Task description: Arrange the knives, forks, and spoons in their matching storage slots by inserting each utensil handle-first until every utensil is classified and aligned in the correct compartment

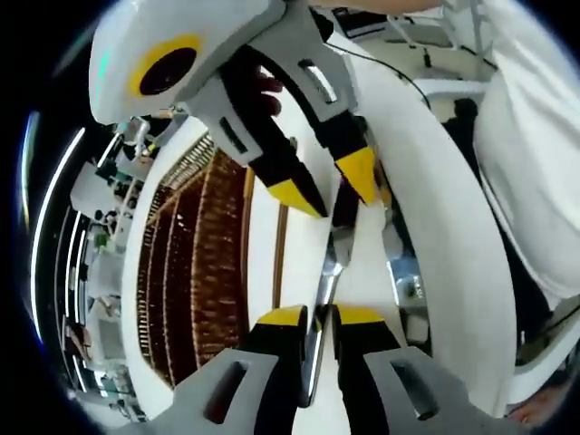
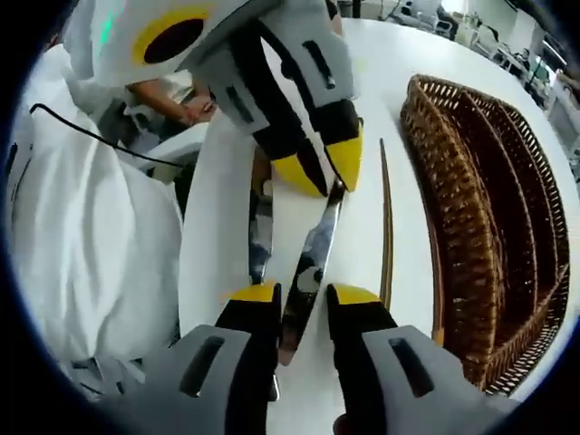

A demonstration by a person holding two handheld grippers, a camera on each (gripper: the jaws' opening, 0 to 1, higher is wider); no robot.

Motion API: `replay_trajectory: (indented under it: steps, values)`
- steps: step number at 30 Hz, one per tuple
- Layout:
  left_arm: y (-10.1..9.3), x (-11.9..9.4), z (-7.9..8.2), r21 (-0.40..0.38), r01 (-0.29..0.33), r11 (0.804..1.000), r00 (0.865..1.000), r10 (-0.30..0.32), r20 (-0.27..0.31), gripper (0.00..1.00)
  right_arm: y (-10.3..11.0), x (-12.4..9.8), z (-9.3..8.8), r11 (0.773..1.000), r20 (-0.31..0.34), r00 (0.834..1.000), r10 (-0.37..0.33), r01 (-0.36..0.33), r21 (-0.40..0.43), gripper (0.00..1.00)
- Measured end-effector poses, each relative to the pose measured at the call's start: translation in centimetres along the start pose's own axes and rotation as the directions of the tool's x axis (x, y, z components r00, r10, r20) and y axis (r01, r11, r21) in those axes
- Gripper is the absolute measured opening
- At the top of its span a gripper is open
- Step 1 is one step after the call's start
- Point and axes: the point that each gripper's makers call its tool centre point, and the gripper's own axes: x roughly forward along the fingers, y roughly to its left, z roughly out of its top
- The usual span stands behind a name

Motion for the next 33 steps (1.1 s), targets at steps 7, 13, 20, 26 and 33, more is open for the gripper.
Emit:
replay_trajectory:
  steps: [7,13,20,26,33]
  values:
    - [-0.2,-0.2,0.1,-0.003,0.004,1.000,1.000,-0.004,0.000,0.09,-0.1,0.0,0.0,1.000,-0.024,1.000,-0.008,0.008,0.000,0.20]
    - [-0.3,-0.4,0.1,-0.006,0.005,1.000,1.000,-0.005,0.003,0.09,-0.7,-0.1,-0.1,0.999,-0.019,1.000,0.015,-0.014,0.036,0.19]
    - [-0.4,-0.5,0.0,-0.010,0.007,1.000,1.000,-0.007,0.005,0.08,-0.6,-0.1,-0.2,1.000,-0.043,0.999,0.000,0.001,0.015,0.13]
    - [-0.5,-0.6,-0.1,-0.007,0.009,1.000,1.000,-0.009,0.002,0.08,-0.7,-0.2,-0.3,0.998,-0.030,0.997,0.065,-0.064,0.023,0.12]
    - [-0.5,-0.7,0.0,0.008,0.007,1.000,1.000,-0.007,0.001,0.09,-1.5,-0.3,-0.1,0.958,0.052,0.968,0.247,-0.252,0.141,0.12]
